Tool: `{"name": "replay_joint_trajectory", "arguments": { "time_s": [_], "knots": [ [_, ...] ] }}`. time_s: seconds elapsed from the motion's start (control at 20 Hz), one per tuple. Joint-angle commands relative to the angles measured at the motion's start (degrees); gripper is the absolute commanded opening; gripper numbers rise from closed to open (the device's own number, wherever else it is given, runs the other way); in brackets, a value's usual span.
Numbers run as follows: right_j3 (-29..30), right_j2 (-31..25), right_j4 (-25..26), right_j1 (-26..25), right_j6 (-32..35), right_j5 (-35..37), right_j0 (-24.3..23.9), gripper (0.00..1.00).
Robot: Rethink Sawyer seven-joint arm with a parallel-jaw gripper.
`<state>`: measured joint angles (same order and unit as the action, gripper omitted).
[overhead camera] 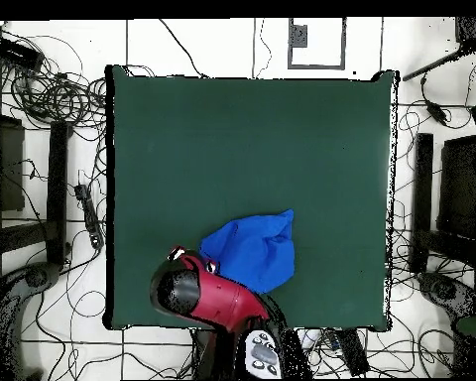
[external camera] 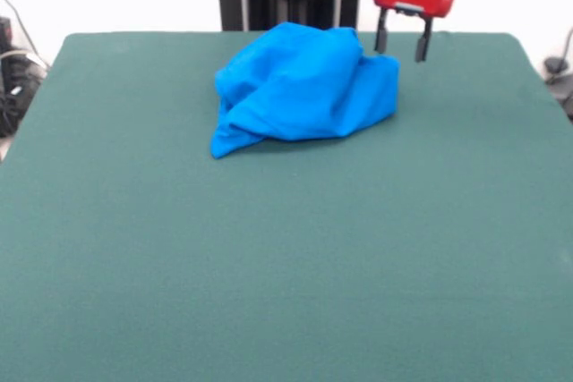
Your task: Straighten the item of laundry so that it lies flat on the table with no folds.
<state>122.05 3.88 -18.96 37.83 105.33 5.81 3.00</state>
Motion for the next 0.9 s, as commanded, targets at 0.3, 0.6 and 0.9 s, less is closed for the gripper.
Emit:
{"name": "replay_joint_trajectory", "arguments": {
  "time_s": [0.3,0.6,0.9],
  "knots": [
    [-0.5,-6.1,-0.6,-7.5,14.2,-9.4,-4.9,1.0],
    [-2.5,-6.4,0.8,-11.2,12.4,-12.1,-7.5,1.0],
    [-1.8,-6.8,1.0,-10.7,12.3,-12.0,-7.7,1.0]
  ]
}}
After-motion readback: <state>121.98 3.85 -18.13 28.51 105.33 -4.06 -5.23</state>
